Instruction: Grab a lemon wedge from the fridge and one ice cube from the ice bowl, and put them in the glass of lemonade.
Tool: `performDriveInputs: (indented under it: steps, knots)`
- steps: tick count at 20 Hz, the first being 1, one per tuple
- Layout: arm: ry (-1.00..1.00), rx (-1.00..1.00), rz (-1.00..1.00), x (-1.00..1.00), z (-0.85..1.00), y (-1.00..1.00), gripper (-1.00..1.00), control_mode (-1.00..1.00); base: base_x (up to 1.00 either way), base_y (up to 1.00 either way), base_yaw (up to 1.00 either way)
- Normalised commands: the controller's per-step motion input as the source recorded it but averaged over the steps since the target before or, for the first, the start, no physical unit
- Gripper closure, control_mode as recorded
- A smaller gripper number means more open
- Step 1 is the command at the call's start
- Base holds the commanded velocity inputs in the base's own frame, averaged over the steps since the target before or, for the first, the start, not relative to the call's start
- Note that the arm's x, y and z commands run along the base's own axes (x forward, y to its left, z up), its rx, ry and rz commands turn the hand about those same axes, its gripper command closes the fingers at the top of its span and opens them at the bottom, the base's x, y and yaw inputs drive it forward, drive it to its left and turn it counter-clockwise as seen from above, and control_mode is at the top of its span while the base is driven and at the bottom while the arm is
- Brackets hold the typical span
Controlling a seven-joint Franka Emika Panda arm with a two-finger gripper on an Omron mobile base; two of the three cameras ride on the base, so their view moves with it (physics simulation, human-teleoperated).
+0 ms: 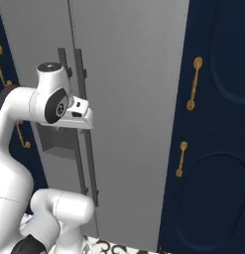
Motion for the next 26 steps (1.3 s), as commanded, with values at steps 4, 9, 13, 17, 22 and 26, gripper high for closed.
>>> performDriveInputs:
  steps: [4,9,13,17,22,26]
  knots:
    - [0.0,0.0,0.0,0.0,0.0,0.0,-1.0,1.0,-0.38,0.02,0.06]
    - [0.0,0.0,0.0,0.0,0.0,0.0,-1.0,1.0,-0.55,0.07,0.08]
    - [0.0,0.0,0.0,0.0,0.0,0.0,-1.0,1.0,-0.05,0.52,0.49]
    - [0.0,0.0,0.0,0.0,0.0,0.0,-1.0,1.0,0.78,0.42,0.63]
    - [0.0,0.0,0.0,0.0,0.0,0.0,-1.0,1.0,0.94,0.38,0.67]
    - [0.0,0.0,0.0,0.0,0.0,0.0,-1.0,1.0,0.83,0.36,0.65]
